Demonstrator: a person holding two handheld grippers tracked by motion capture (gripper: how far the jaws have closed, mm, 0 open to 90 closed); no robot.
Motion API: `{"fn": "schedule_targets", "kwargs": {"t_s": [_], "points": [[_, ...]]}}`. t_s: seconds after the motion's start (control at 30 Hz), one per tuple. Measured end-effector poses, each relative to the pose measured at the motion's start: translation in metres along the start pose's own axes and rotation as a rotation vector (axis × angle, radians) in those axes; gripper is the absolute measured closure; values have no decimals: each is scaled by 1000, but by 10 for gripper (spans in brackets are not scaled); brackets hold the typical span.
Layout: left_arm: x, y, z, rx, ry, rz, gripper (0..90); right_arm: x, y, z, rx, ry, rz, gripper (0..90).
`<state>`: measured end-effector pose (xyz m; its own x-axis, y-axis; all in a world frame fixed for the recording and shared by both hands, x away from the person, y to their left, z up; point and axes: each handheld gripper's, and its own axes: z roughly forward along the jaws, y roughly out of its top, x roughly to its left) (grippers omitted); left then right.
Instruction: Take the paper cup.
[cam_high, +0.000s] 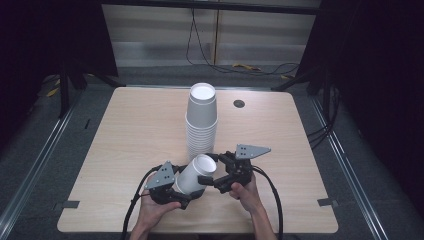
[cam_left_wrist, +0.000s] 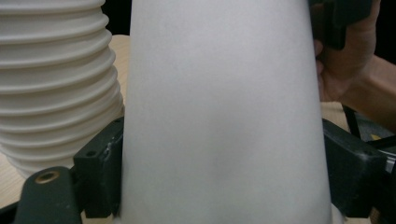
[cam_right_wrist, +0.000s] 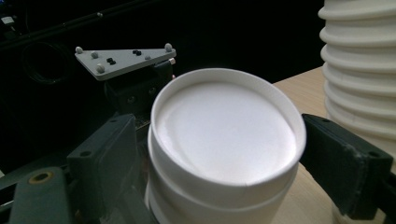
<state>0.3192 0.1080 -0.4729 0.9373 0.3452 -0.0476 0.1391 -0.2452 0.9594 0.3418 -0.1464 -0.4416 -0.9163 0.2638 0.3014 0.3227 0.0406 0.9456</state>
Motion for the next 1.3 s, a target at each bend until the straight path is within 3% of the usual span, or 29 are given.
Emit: {"fn": "schedule_targets", "kwargs": {"t_s": [0.4,0.6,0.97,1.1,1.3], "points": [[8,3,-6,60,-11,15,158,-1,1,-14,34,-46,-37,133],[12,3,-4,96,-19,25,158,-1,-2,-17,119,-69,-50,133],[14,9,-1,201,-7,73,158,-1,1,-21,219,-121,-74,146],[15,10,0,235,-19,94,158,-2,4,-22,233,-127,-75,149],[17,11,-3,251,-16,89,159,-3,6,-22,286,-144,-75,144]]}}
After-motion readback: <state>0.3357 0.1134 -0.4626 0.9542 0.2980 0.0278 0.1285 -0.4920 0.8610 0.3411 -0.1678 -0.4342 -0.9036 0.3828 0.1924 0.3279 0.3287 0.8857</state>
